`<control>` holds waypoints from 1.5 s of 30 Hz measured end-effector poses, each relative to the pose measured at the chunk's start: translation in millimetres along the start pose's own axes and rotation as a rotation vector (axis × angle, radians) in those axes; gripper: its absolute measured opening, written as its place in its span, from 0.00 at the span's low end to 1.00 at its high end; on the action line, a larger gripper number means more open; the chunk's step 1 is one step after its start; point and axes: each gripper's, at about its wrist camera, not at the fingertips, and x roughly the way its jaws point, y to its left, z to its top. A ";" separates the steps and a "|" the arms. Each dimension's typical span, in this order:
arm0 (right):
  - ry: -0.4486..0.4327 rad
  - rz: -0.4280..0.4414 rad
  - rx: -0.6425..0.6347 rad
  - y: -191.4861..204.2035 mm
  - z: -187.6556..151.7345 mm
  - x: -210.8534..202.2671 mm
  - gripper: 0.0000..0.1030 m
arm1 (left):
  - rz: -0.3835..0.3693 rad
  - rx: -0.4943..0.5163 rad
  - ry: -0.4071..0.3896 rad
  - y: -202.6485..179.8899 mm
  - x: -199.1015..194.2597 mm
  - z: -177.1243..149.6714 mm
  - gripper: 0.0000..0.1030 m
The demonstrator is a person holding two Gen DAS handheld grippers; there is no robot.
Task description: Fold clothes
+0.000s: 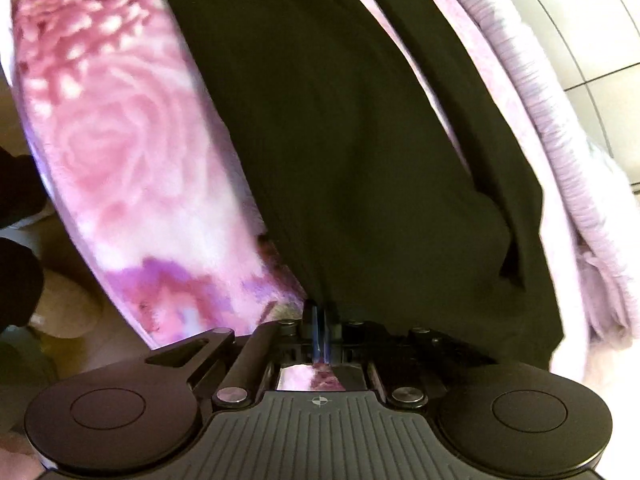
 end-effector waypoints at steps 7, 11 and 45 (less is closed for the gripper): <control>-0.001 0.020 -0.020 6.6 6.6 -10.6 0.04 | -0.072 0.001 0.064 -15.3 0.9 1.6 0.03; 0.011 0.068 0.058 0.1 6.2 -23.1 0.04 | -0.141 -0.055 0.080 -2.8 -8.3 2.9 0.02; -0.002 0.067 1.173 -114.9 -55.4 -185.8 0.71 | -0.222 -0.924 0.153 130.1 -122.3 26.5 0.66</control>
